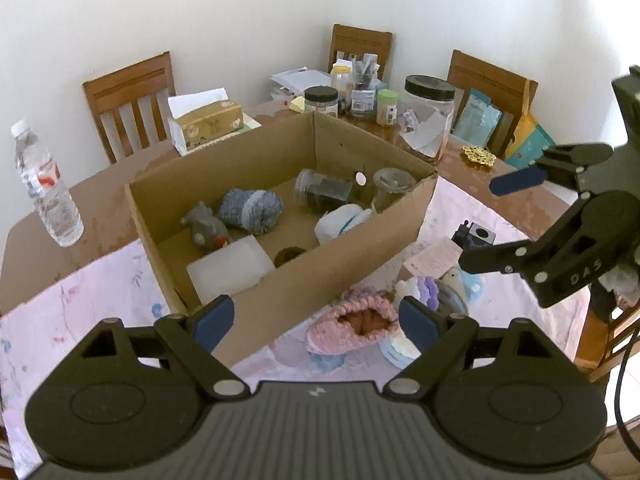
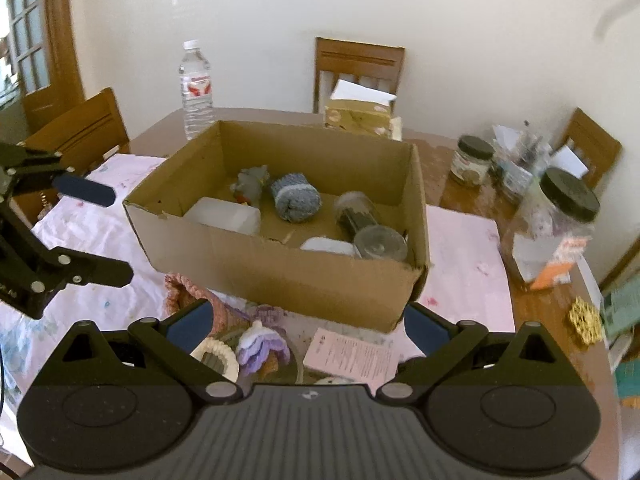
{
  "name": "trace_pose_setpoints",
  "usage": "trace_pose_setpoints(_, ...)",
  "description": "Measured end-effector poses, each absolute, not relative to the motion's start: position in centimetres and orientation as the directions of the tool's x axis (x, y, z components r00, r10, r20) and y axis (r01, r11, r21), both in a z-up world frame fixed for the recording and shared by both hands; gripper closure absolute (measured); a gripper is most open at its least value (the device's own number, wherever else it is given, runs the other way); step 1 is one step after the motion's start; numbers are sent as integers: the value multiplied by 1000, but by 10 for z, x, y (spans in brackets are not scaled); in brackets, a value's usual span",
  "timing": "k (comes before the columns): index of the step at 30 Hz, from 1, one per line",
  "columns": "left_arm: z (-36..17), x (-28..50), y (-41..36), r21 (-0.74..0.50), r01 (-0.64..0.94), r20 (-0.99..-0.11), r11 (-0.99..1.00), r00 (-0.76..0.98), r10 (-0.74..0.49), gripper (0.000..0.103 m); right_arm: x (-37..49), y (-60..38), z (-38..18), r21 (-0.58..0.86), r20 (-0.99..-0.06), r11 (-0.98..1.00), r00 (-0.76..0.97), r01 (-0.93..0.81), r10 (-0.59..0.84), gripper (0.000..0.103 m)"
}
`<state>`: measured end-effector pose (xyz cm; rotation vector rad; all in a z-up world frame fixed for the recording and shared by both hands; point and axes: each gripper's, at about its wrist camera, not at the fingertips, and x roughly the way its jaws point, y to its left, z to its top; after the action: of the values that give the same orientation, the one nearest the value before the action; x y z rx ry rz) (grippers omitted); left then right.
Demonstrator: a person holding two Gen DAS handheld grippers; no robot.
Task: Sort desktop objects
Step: 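Withdraw both open tools from the cardboard box, then grasp the pink knit sock with the left tool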
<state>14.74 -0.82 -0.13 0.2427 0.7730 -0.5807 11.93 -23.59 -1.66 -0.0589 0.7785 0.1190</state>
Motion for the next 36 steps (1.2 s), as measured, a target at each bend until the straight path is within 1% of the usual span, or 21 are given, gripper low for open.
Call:
trace_pose_setpoints(2,-4,146,-8,-12,563,-722,826,567,-397,13,116,-233,-21,-29,-708,994,704,-107,55,0)
trace_pose_setpoints(12,-24,146,-20,-14,517,-761,856,550,-345,13,96,-217,-47,-18,-740,999,672,-36,11,0)
trace_pose_setpoints(17,-29,152,-32,-41,502,-767,864,539,-349,13,85,-214,-59,-18,-750,1000,661,-3,-12,0)
trace_pose_setpoints(26,-47,169,-58,-49,484,-788,874,519,-332,13,71,-215,-78,22,-782,998,623,53,-16,0)
trace_pose_setpoints(29,-55,173,-63,-34,476,-798,879,517,-310,13,69,-216,-80,28,-786,997,618,66,-19,0)
trace_pose_setpoints(36,-64,176,-55,-19,455,-806,890,520,-283,15,68,-219,-83,37,-789,996,614,79,-20,0)
